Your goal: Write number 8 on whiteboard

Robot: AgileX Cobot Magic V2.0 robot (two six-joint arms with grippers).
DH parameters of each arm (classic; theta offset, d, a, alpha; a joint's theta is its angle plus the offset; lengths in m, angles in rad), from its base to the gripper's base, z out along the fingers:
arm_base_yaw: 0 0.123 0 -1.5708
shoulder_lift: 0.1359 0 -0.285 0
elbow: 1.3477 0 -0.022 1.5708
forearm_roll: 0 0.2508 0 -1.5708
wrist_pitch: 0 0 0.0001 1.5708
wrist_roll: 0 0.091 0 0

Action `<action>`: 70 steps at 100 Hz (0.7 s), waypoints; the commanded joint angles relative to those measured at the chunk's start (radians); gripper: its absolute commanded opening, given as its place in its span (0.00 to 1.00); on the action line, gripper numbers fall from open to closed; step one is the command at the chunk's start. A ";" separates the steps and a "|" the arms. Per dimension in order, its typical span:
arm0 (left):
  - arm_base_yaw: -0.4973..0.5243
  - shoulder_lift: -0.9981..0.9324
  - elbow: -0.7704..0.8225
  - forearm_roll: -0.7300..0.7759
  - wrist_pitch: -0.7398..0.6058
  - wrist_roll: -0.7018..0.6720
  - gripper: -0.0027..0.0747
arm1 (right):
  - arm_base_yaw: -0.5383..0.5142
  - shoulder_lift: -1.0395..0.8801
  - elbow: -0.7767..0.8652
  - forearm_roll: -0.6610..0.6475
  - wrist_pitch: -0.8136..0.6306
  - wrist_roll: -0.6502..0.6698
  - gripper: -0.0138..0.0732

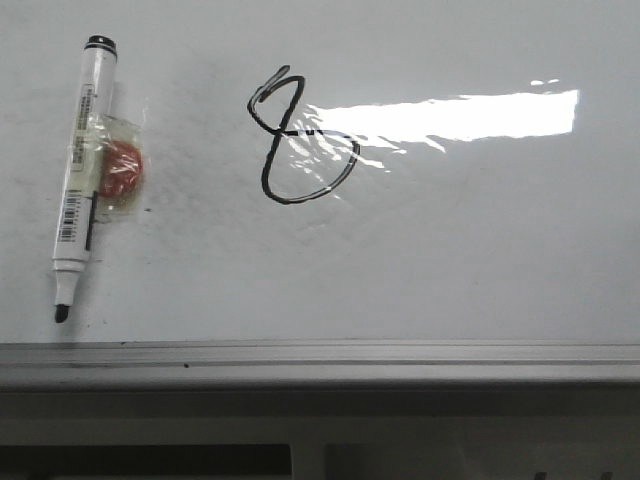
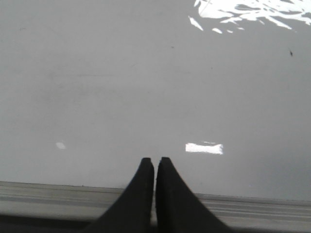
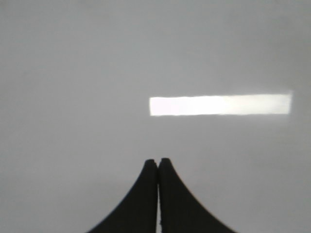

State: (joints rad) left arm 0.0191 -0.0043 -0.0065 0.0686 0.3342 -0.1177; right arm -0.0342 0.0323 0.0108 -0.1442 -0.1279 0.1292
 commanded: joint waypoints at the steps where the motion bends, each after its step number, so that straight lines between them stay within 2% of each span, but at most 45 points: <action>1: 0.003 -0.028 0.039 -0.007 -0.045 -0.009 0.01 | -0.093 -0.030 0.011 0.004 -0.007 0.030 0.09; 23: 0.003 -0.028 0.039 -0.007 -0.050 -0.009 0.01 | -0.219 -0.064 0.011 0.004 0.175 0.028 0.09; 37: 0.003 -0.028 0.039 -0.007 -0.050 -0.009 0.01 | -0.215 -0.064 0.013 0.004 0.312 0.011 0.09; 70: 0.003 -0.028 0.039 -0.007 -0.050 -0.009 0.01 | -0.211 -0.064 0.013 0.090 0.423 -0.129 0.09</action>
State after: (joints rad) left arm 0.0191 -0.0043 -0.0065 0.0686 0.3357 -0.1177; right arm -0.2451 -0.0103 0.0108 -0.0687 0.3231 0.0391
